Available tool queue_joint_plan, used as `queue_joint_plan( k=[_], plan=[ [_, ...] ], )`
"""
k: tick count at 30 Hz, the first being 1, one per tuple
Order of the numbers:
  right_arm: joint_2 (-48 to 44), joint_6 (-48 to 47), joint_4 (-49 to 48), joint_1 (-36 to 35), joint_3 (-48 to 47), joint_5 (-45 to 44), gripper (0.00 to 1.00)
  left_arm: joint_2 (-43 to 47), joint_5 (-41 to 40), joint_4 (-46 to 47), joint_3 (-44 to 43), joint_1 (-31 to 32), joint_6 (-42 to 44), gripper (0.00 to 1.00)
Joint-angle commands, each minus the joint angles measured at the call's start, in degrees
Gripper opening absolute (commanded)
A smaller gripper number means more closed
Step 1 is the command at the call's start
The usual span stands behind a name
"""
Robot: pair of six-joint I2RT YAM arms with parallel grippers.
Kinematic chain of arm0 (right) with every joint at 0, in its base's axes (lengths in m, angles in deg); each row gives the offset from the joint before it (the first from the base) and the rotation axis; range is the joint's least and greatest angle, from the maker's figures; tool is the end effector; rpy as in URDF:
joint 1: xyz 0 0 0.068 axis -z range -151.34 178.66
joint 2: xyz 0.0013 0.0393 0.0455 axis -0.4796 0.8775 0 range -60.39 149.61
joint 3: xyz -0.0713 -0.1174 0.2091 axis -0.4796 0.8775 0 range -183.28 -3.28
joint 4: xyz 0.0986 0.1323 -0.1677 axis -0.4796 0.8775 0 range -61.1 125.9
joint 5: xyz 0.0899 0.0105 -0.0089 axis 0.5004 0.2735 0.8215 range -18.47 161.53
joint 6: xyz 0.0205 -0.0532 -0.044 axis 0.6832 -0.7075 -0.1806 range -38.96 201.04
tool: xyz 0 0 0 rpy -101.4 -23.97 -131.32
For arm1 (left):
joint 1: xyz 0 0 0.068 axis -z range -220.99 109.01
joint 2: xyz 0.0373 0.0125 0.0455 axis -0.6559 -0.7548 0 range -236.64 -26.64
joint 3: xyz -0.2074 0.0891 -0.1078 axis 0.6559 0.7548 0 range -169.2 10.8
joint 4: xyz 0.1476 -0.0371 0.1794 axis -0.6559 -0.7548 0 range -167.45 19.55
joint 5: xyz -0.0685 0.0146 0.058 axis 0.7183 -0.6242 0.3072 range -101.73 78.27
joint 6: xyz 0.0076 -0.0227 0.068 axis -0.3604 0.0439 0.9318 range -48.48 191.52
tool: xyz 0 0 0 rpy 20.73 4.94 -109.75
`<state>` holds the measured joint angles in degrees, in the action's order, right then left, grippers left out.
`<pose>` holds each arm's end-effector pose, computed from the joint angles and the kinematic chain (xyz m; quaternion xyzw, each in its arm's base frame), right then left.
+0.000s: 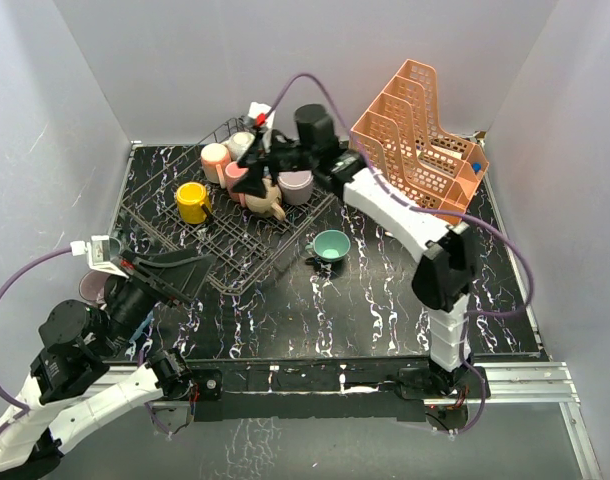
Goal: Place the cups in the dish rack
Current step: Move the cup to the dish rack.
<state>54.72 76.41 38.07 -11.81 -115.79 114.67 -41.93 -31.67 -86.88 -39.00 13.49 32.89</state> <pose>0.3208 0.3272 0.3576 -0.4909 0.5775 0.4519 0.4705 0.0493 -0.0341 0.3895 -0.0591 0.5922 -0.5088 0.6220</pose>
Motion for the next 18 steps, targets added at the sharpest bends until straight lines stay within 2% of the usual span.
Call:
queue_joint_plan(
  k=[1, 5, 8, 12, 15, 18],
  plan=[
    [-8.7, -14.2, 18.9, 4.7, 1.4, 10.4, 0.71, -4.1, 1.7, 4.0, -0.8, -0.2, -0.2, 0.97],
    [-17.7, -29.5, 33.7, 8.7, 5.8, 9.2, 0.73, -10.3, 2.3, 4.1, -1.8, -0.2, 0.0, 0.97],
    [-25.6, -37.0, 39.0, 10.6, 13.2, 5.2, 0.79, -14.6, 1.0, 3.7, -2.2, -0.2, -0.3, 0.97],
    [-36.8, -41.2, 40.3, 12.5, 25.6, 0.4, 0.84, -20.6, -4.8, -2.1, -4.8, -0.2, -2.4, 0.97],
    [-44.5, -40.7, 38.5, 14.2, 35.5, 0.8, 0.84, -25.7, -8.8, -7.0, -7.4, -0.2, -2.8, 0.97],
    [-51.2, -39.3, 35.2, 17.2, 45.8, 5.0, 0.85, -30.8, -11.0, -10.2, -9.7, -0.3, -1.8, 0.97]
  ],
)
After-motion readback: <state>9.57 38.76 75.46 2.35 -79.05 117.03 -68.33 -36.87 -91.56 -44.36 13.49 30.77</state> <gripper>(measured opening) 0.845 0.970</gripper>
